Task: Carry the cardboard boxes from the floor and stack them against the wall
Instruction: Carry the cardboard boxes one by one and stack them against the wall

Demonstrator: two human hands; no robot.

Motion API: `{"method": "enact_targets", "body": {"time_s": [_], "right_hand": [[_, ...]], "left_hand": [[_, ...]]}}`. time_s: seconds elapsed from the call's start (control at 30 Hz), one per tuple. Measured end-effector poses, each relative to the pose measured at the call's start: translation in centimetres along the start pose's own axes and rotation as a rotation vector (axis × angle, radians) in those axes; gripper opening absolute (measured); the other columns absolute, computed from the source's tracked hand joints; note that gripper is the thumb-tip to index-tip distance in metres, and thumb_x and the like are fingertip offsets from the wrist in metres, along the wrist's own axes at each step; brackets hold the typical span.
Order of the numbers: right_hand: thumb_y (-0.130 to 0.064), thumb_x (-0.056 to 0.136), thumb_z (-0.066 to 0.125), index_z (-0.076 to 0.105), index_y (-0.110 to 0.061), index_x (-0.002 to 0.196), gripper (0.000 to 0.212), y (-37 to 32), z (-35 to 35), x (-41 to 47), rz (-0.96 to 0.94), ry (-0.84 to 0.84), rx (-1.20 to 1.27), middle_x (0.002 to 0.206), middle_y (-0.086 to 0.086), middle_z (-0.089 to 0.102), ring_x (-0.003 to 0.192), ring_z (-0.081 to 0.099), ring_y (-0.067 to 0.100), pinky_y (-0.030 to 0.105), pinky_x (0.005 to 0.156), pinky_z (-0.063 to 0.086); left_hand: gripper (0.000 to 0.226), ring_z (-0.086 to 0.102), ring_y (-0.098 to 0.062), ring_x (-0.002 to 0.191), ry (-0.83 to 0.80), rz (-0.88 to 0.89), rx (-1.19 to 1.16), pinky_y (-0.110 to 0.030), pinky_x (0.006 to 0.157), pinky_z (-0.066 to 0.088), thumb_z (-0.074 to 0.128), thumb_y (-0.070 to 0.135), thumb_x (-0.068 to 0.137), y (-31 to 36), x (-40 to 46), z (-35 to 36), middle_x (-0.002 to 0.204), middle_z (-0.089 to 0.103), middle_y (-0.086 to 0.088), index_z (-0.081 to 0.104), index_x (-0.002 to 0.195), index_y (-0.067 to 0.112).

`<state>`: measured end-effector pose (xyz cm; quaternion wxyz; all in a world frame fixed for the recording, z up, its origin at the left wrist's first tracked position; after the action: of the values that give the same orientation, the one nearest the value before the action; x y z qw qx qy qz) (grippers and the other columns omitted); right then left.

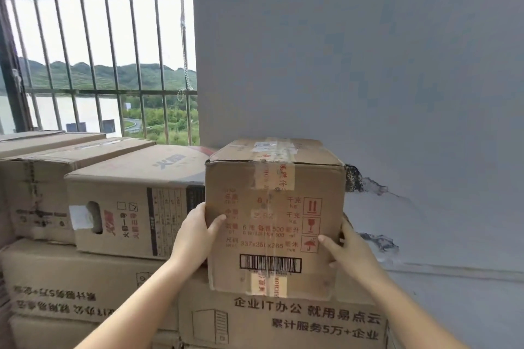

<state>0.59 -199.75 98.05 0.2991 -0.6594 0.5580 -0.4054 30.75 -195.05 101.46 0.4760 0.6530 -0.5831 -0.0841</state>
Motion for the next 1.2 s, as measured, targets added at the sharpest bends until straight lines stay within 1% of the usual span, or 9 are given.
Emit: {"method": "enact_targets", "body": {"time_s": [0.1,0.23,0.5,0.6,0.7,0.8,0.93,1.07,1.2], "right_hand": [[-0.025,0.093,0.059,0.037,-0.018,0.140,0.053,-0.7,0.6,2.3,0.039,0.025,-0.004,0.131,0.000,0.056,0.098,0.058,0.012,0.025,0.066,0.058],[-0.029,0.094,0.058,0.038,-0.016,0.140,0.052,-0.1,1.0,3.9,0.070,0.048,-0.033,0.133,0.004,0.056,0.117,0.057,0.024,0.046,0.091,0.054],[-0.036,0.093,0.057,0.032,-0.024,0.146,0.060,-0.1,0.2,2.2,0.006,-0.010,-0.145,0.140,-0.003,0.051,0.123,0.052,0.017,0.033,0.099,0.045],[-0.040,0.093,0.056,0.029,-0.027,0.148,0.063,-0.4,-0.7,0.0,-0.077,0.022,-0.139,0.145,-0.008,0.045,0.128,0.047,0.012,0.032,0.103,0.038],[-0.053,0.086,0.055,0.028,-0.046,0.141,0.061,-0.8,-1.4,-3.6,-0.135,0.023,-0.001,0.135,-0.025,0.048,0.111,0.046,-0.018,0.016,0.093,0.036],[-0.065,0.077,0.052,0.027,-0.068,0.125,0.054,-0.2,-1.1,-7.9,-0.129,-0.011,0.092,0.120,-0.048,0.045,0.108,0.043,-0.028,0.012,0.088,0.036],[-0.057,0.077,0.055,0.034,-0.056,0.129,0.057,2.2,0.8,-14.1,-0.023,0.041,0.266,0.127,-0.024,0.056,0.114,0.058,-0.001,0.027,0.089,0.053],[-0.049,0.080,0.054,0.038,-0.044,0.135,0.057,5.6,2.7,-22.4,0.181,0.233,0.318,0.120,-0.024,0.061,0.110,0.061,0.001,0.023,0.086,0.054],[-0.029,0.090,0.049,0.040,-0.028,0.138,0.049,9.3,6.1,-33.5,0.461,0.494,0.372,0.120,-0.008,0.064,0.102,0.065,0.003,0.022,0.077,0.056]], "left_hand": [[0.035,0.060,-0.023,0.099,-0.041,-0.032,0.238,-0.035,0.075,0.050,0.051,0.043,0.094,0.4,2.8,0.3,0.114,0.061,-0.002,0.050,0.116,0.016],[0.033,0.062,-0.027,0.094,-0.027,-0.014,0.466,-0.032,0.063,0.045,0.045,0.045,0.096,0.8,4.4,1.3,0.111,0.060,-0.006,0.042,0.105,0.013],[0.031,0.058,-0.023,0.085,-0.033,0.048,0.466,-0.032,0.059,0.041,0.045,0.046,0.095,-0.3,3.9,0.8,0.104,0.057,-0.003,0.040,0.100,0.016],[0.026,0.057,-0.011,0.081,-0.057,0.097,0.259,-0.026,0.061,0.041,0.050,0.041,0.094,-0.9,2.5,0.2,0.100,0.058,0.006,0.047,0.110,0.021],[0.012,0.060,-0.004,0.078,-0.113,0.125,-0.077,-0.014,0.064,0.044,0.057,0.032,0.092,-1.7,-0.5,-0.3,0.090,0.062,0.011,0.052,0.103,0.034],[0.014,0.065,-0.005,0.082,-0.235,0.117,-0.291,-0.026,0.075,0.053,0.056,0.023,0.093,-2.6,-4.3,0.3,0.090,0.067,0.008,0.056,0.100,0.036],[0.017,0.068,-0.013,0.087,-0.396,0.108,-0.506,-0.028,0.074,0.057,0.053,0.030,0.089,-4.5,-8.9,1.4,0.094,0.069,0.002,0.060,0.104,0.026],[0.025,0.069,-0.017,0.085,-0.502,0.026,-0.614,-0.027,0.074,0.058,0.051,0.033,0.084,-8.6,-12.1,1.4,0.094,0.070,-0.006,0.063,0.103,0.023],[0.025,0.069,-0.017,0.086,-0.704,-0.057,-0.580,-0.026,0.073,0.057,0.049,0.031,0.084,-13.6,-15.2,1.4,0.094,0.071,-0.005,0.063,0.103,0.023]]}}
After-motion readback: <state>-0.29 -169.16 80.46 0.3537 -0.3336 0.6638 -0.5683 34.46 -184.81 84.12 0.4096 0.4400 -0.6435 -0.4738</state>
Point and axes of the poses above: each hand's wrist, its own x-axis towards the middle knuckle, its own z-axis out of the palm, y = z × x, the point moved 3 cm from there along x, towards the middle knuckle
